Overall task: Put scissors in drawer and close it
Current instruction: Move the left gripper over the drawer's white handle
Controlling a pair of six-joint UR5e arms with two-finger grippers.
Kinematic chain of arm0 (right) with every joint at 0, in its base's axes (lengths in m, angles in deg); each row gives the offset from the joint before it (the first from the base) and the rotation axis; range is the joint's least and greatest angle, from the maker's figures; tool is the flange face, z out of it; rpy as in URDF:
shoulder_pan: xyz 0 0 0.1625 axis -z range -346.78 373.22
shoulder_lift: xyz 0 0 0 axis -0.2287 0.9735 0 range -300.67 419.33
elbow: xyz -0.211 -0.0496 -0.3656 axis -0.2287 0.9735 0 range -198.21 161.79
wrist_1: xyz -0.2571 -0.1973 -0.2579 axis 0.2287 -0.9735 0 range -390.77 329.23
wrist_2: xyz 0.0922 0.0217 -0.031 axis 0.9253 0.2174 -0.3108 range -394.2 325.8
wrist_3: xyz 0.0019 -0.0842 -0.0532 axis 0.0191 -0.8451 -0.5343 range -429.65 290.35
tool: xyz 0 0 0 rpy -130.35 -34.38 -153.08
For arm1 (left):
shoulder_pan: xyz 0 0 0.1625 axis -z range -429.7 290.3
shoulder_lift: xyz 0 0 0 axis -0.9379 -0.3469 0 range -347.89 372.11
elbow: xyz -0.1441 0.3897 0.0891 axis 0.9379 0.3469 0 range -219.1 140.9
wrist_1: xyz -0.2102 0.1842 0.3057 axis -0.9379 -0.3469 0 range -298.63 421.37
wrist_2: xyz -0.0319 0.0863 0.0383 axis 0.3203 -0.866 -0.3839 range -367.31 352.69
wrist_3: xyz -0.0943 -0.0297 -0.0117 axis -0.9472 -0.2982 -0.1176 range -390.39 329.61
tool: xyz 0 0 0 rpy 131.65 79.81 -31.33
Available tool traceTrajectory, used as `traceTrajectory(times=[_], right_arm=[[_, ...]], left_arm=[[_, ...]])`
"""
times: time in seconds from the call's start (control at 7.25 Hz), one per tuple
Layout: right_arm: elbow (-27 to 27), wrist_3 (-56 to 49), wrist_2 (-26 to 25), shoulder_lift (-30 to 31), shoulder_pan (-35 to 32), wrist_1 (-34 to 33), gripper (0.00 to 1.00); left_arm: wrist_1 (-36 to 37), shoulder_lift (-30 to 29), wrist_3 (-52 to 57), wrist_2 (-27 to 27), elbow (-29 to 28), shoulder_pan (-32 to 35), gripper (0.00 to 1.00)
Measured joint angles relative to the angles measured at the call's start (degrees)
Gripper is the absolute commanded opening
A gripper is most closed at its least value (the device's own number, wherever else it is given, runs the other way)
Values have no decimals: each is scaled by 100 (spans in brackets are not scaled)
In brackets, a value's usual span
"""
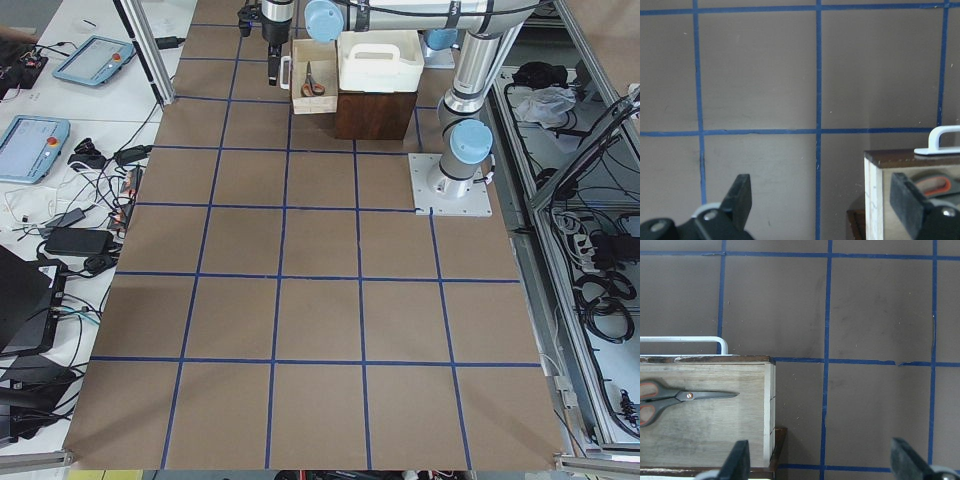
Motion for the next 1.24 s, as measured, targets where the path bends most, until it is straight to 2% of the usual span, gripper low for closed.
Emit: traceTrajectory(times=[0.41,0.83,1.24], right_arm=[[-6,-40,-23,4,-1,17,100],[-7,-47,-32,11,0,16,100],[-7,-45,-32,13,0,13,100]], left_arm=[[742,-720,-904,-8,-20,521,100],[1030,-1295,-1476,49,-41,882,100],[1074,-1614,-1977,33,-188,1113,100]])
